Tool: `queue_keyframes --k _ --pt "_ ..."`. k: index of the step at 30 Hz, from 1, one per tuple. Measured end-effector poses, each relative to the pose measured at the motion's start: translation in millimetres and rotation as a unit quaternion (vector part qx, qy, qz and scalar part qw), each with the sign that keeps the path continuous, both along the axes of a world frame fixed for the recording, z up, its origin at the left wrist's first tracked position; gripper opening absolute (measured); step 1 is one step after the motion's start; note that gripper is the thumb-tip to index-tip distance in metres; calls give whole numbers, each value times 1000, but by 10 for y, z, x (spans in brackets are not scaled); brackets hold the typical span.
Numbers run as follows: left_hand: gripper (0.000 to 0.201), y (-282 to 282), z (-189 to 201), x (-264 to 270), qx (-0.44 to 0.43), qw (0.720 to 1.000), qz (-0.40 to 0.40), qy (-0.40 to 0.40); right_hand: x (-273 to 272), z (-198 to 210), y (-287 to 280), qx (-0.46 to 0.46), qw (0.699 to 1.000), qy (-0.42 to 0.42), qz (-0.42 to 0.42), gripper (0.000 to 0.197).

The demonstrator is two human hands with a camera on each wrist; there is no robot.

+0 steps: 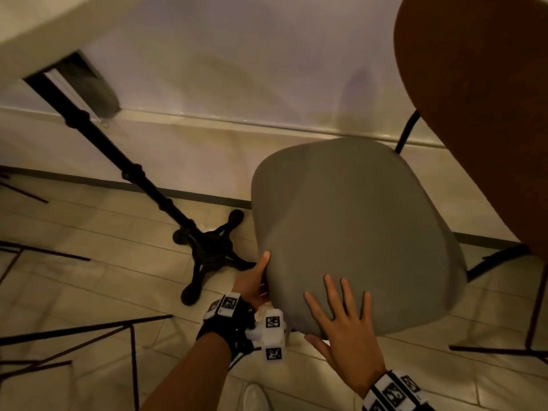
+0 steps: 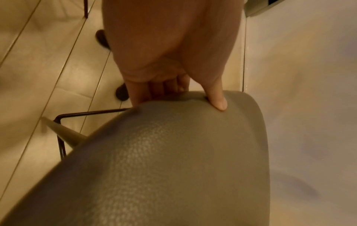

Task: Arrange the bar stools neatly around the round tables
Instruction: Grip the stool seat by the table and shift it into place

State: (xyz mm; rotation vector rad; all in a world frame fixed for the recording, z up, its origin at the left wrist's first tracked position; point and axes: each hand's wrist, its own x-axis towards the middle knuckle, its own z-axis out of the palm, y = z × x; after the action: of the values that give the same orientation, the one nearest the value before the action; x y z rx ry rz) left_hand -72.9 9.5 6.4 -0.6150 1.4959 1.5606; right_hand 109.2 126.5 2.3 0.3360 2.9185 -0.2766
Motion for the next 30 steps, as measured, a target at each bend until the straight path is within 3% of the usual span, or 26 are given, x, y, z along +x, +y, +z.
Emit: queue_keyframes --k 3,8,11,14,16,21,30 --pt "79 -89 35 -343 -26 999 23 16 -370 14 -222 -19 999 -10 -31 68" --pt "62 -328 161 -214 -92 989 -9 112 -816 59 -489 -26 998 -30 -42 71" --pt "30 -497 179 113 -95 992 36 79 -807 100 -401 -9 1000 -18 4 71" --pt "47 -450 171 436 15 995 92 -41 -444 70 65 -3 1000 4 28 70" --pt "52 -326 225 535 92 980 158 -73 -161 76 491 8 1000 -3 6 74" --pt "53 -135 332 488 79 963 249 -66 -122 186 1053 83 993 -86 23 77" --pt "55 -296 158 180 46 964 260 -22 -366 117 744 69 995 -67 15 78"
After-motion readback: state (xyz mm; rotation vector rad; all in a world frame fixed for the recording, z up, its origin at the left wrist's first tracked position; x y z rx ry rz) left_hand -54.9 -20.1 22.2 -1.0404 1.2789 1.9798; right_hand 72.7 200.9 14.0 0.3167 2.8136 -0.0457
